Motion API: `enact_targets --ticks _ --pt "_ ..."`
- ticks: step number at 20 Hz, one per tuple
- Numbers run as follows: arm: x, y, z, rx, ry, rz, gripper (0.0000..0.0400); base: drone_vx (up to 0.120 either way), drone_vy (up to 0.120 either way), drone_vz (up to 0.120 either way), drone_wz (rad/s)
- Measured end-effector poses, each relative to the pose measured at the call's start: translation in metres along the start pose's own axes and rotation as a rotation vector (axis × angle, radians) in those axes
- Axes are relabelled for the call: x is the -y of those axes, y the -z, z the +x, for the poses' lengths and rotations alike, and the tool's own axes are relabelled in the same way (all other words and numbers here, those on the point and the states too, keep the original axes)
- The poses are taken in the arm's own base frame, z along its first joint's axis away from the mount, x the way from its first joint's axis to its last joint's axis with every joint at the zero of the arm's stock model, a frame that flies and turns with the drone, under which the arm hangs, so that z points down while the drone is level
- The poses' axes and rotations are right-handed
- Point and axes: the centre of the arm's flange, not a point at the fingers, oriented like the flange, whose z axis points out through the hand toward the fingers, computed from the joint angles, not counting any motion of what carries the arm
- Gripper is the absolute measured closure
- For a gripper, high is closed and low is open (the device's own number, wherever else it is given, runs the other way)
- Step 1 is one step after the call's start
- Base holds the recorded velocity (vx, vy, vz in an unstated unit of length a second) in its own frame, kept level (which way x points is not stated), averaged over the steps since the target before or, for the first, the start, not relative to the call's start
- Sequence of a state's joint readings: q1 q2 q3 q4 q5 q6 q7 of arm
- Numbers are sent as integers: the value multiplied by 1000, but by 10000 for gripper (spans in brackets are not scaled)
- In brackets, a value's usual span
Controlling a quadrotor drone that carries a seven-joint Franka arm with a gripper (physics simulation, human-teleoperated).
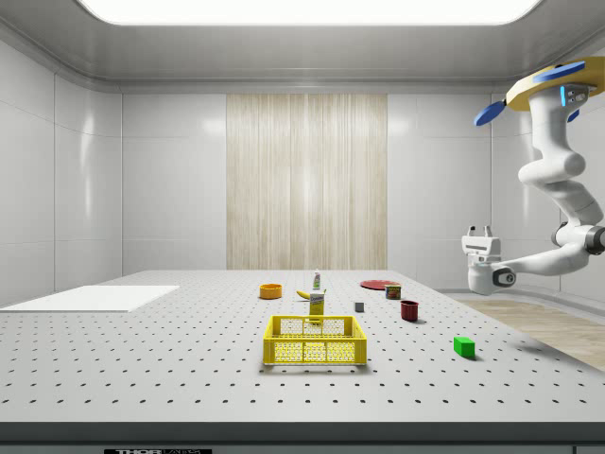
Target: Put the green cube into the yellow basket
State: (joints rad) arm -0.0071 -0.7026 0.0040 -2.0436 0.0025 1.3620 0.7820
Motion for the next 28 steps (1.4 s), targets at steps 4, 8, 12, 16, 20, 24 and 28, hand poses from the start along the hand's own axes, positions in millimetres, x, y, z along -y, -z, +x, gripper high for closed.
enact_targets --ticks 4,8,12,16,20,24,28 --pt "0 1 0 -2 0 2 0 100 120 0 0" --pt "0 1 0 -5 0 4 0 0 120 0 0" --pt "0 1 -1 -7 0 5 0 0 120 0 0" --pt "-1 1 -1 -11 0 7 0 0 120 0 0" --pt "-1 1 -1 -15 0 7 0 20 120 0 0" --pt "0 1 -2 -21 0 4 0 120 120 0 0" --pt "0 1 -3 -32 0 -2 0 120 10 0 0"
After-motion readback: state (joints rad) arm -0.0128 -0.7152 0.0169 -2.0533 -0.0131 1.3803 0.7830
